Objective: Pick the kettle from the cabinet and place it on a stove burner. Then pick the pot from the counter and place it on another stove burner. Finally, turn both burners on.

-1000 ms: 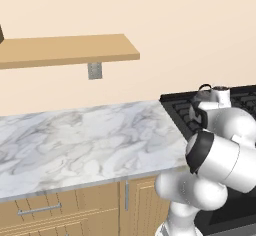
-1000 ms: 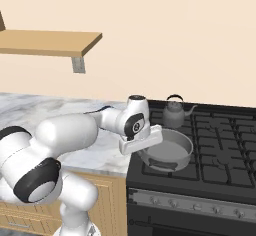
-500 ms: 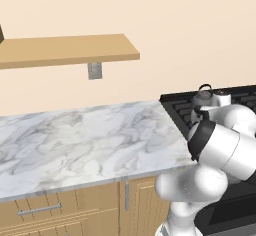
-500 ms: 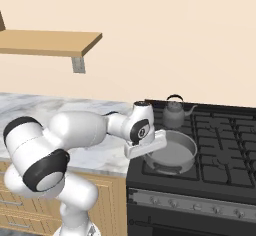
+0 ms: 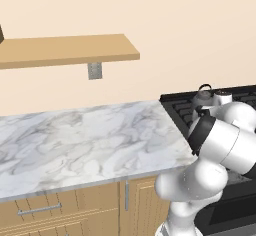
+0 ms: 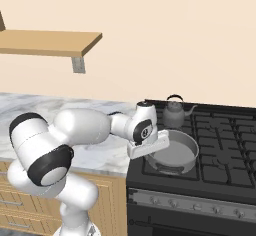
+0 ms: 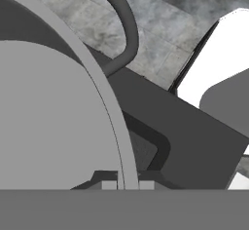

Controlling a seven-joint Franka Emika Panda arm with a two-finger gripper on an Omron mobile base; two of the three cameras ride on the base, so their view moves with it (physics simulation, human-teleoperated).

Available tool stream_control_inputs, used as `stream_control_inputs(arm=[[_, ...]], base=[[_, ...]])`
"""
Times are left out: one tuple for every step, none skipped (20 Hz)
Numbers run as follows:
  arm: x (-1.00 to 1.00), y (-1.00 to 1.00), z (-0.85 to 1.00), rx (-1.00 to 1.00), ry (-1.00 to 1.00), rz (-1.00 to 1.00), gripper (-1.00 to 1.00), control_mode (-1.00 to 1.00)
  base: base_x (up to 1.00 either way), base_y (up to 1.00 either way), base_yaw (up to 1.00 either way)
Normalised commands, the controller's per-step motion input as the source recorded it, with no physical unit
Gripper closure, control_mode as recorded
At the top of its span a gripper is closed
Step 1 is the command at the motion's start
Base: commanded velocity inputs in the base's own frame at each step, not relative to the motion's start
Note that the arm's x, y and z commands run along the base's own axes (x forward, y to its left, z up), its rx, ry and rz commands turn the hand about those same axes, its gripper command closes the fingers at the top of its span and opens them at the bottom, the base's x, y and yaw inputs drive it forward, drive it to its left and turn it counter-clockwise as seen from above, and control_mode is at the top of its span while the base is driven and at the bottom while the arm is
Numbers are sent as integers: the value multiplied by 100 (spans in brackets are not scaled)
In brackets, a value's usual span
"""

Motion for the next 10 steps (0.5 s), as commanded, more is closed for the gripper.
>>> stream_control_inputs(arm=[[10,0,0,0,-1,0,100,-100],[10,0,0,0,-1,0,100,-100],[8,0,0,0,0,0,100,-100],[8,0,0,0,0,0,100,-100],[9,0,-1,0,0,0,100,-100],[10,0,-2,0,0,0,-100,-100],[15,0,0,0,0,0,-100,-100],[15,0,0,0,0,0,-100,-100],[13,0,0,0,0,0,-100,-100],[6,0,0,0,0,0,-100,-100]], base=[[0,0,0],[0,0,0],[0,0,0],[0,0,0],[0,0,0],[0,0,0],[0,0,0],[0,0,0],[0,0,0],[0,0,0]])
